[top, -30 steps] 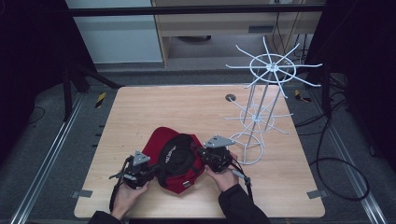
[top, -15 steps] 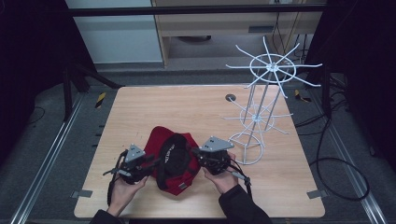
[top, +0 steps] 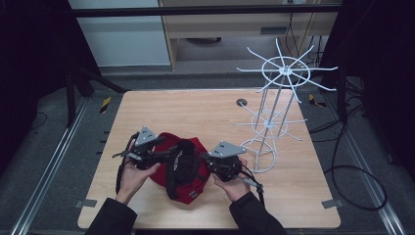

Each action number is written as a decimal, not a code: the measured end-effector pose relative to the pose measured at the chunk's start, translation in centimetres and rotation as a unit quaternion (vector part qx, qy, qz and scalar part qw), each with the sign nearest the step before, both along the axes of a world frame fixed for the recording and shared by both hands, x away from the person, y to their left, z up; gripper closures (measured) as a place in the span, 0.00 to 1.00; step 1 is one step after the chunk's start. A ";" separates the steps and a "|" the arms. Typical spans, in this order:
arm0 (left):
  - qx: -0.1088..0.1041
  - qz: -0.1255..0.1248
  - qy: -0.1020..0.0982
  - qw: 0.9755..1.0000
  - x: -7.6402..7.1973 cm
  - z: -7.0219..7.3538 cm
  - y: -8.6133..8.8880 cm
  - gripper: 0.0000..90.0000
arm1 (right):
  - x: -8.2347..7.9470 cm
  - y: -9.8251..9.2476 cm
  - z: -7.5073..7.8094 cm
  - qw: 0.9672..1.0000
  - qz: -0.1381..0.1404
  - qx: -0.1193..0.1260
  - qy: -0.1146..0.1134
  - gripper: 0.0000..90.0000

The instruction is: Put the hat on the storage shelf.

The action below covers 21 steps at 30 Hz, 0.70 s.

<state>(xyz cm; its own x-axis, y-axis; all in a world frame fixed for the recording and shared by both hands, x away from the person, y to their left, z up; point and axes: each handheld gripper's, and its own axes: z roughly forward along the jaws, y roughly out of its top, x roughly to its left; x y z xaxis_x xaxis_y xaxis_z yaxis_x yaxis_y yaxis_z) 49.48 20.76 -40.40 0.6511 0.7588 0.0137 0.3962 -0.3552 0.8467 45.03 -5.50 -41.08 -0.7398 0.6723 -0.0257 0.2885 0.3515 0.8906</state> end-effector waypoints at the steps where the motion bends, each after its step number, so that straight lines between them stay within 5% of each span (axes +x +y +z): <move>1: 0.016 -0.005 -0.002 1.000 0.5 0.2 -0.6 0.39 | 0.1 0.0 0.0 1.000 0.000 0.000 0.000 0.98; 12: 0.048 -0.048 -0.016 0.998 2.6 0.6 -2.9 0.31 | 0.6 0.1 0.2 1.000 -0.002 0.001 -0.003 0.98; 21: 0.048 -0.076 0.008 0.996 4.0 -0.7 -3.8 0.51 | 0.7 0.5 0.5 1.000 0.001 -0.004 -0.009 0.98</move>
<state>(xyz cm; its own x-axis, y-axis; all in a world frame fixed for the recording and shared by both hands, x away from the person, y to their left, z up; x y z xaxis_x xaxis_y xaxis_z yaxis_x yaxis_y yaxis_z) 53.49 16.93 -41.07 0.7591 0.6472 0.0700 0.3454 -0.4916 0.7994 45.77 -5.01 -40.60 -0.7403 0.6709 -0.0441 0.2727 0.3596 0.8924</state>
